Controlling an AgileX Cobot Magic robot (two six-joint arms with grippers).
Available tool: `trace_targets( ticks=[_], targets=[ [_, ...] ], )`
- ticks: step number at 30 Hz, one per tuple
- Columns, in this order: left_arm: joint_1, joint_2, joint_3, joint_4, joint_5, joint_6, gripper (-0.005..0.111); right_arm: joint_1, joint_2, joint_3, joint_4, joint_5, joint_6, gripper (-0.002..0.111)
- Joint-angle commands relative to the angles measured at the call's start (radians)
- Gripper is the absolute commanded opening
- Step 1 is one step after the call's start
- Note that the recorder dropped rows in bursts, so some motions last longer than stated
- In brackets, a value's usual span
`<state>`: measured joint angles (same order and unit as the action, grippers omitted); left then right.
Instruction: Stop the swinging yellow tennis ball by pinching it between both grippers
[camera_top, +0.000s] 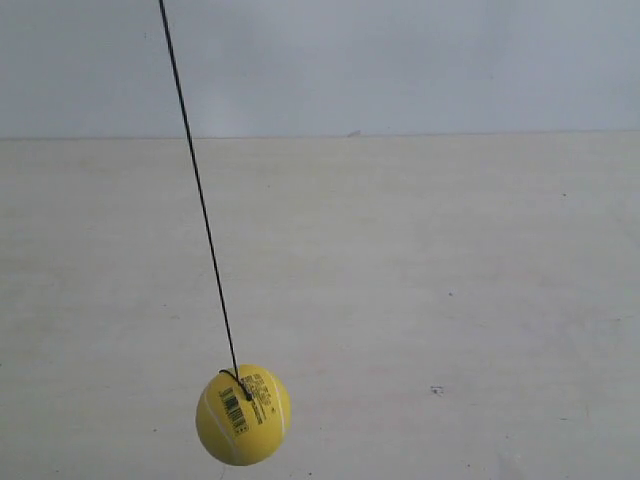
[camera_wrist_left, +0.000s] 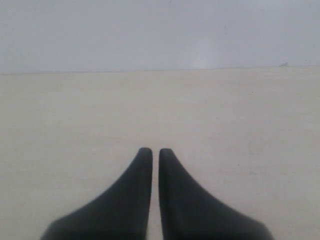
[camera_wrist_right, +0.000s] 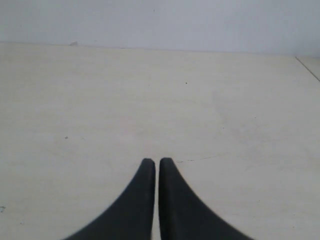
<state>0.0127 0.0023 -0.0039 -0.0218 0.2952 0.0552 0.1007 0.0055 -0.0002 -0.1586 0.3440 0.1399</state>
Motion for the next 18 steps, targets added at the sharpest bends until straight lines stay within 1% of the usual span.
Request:
trace_targets(
  ticks=[1, 4, 18],
  targets=[
    [0.004, -0.002, 0.004, -0.011, -0.004, -0.002, 0.005, 0.002, -0.006, 0.000, -0.009, 0.001, -0.049, 0.000],
    [0.004, -0.002, 0.004, -0.011, -0.004, -0.002, 0.005, 0.002, -0.006, 0.000, -0.009, 0.001, -0.124, 0.000],
    [0.004, -0.002, 0.004, -0.011, -0.004, -0.002, 0.005, 0.002, -0.006, 0.000, -0.009, 0.001, -0.121, 0.000]
  ],
)
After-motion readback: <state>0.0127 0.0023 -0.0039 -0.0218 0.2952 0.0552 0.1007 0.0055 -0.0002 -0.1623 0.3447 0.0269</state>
